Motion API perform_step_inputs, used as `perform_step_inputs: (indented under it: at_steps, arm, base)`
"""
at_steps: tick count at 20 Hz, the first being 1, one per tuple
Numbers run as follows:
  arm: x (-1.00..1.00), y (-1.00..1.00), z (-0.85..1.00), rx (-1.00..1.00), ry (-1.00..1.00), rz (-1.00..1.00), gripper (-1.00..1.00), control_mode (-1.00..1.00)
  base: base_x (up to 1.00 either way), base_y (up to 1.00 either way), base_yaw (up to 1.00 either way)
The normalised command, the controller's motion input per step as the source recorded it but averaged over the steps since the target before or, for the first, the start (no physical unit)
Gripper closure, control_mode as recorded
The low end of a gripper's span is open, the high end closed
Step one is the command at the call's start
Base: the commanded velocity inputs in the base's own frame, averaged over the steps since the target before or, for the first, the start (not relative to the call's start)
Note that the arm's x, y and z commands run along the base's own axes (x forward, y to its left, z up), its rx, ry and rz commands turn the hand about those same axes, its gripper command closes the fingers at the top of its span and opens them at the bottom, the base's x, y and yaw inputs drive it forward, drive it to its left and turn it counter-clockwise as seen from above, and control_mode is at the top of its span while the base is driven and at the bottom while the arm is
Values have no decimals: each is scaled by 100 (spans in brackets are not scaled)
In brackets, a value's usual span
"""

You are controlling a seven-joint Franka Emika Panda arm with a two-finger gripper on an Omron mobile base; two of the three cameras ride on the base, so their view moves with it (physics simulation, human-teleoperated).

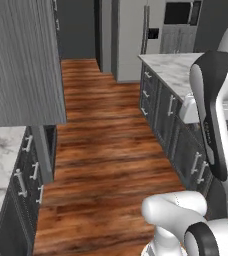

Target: Pick up the bar soap and bar soap from the sink, and place them back in the cabinet, and close the cabinet door.

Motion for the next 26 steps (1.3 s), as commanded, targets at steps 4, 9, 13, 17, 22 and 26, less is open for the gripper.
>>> perform_step_inputs:
  at_steps: [4, 9, 13, 17, 22, 26]
  arm:
    - [0, 0, 0, 0, 0, 0, -100, 100]
    - [0, 0, 0, 0, 0, 0, -100, 100]
    - [0, 0, 0, 0, 0, 0, -100, 100]
    - [0, 0, 0, 0, 0, 0, -100, 100]
    - [0, 0, 0, 0, 0, 0, -100, 100]
    - [0, 0, 0, 0, 0, 0, -100, 100]
  base:
    - [78, -4, 0]
    - [80, -24, 0]
    - [77, -32, 0]
    - [81, -35, 0]
    - [83, -27, 0]
    - [79, -22, -7]
